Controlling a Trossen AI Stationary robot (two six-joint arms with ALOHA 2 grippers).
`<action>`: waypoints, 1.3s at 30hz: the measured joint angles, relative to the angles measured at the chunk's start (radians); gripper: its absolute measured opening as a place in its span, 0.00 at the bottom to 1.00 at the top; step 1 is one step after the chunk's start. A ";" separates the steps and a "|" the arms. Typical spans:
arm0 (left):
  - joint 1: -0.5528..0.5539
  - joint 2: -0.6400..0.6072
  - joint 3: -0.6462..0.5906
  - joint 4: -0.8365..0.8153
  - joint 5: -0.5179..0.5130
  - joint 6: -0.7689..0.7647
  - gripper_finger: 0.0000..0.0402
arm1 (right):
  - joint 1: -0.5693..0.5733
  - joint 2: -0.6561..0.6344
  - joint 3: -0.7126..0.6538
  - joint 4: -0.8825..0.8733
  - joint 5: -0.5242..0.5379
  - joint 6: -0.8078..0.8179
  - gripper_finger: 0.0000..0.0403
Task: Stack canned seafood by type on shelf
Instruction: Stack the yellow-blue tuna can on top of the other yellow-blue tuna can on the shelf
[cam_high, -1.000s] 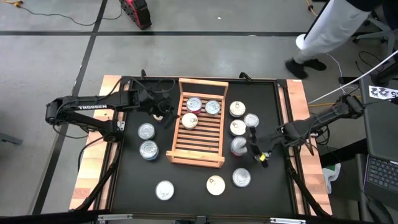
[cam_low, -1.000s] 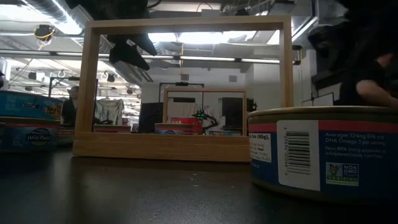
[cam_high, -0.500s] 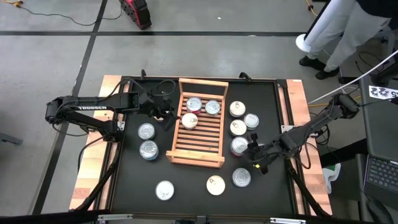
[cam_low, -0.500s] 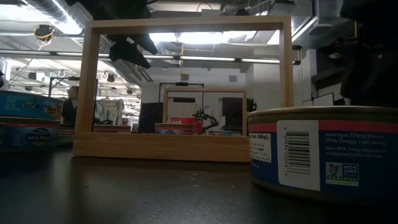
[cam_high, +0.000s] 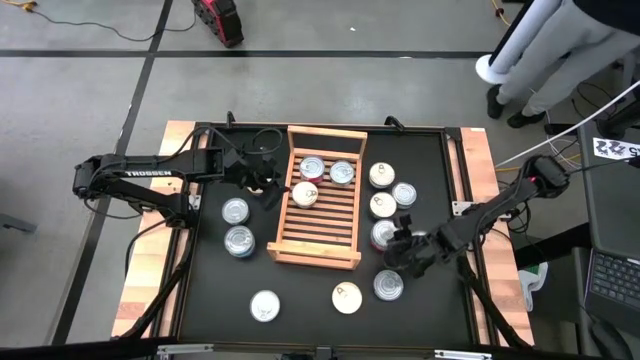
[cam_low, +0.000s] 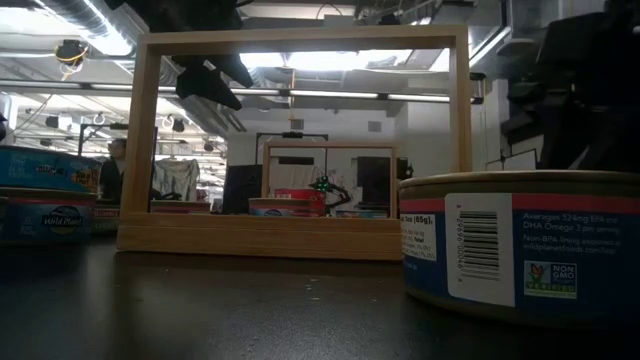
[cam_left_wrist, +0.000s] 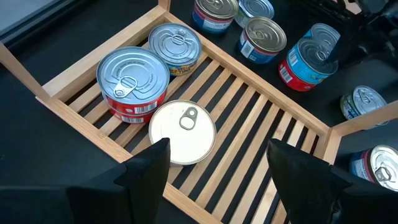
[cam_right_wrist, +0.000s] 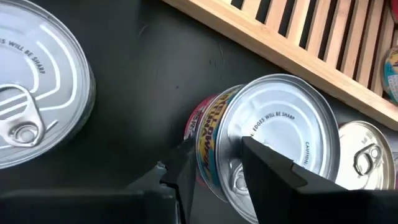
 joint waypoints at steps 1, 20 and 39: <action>0.000 0.000 0.000 0.000 0.000 0.000 0.65 | 0.001 0.005 0.001 0.000 0.003 0.000 0.31; 0.000 0.000 0.000 0.000 0.000 0.001 0.65 | 0.000 0.032 0.000 0.000 0.070 0.000 0.14; 0.000 0.000 0.000 0.000 0.000 0.001 0.65 | -0.012 0.036 0.077 -0.025 0.063 -0.023 0.00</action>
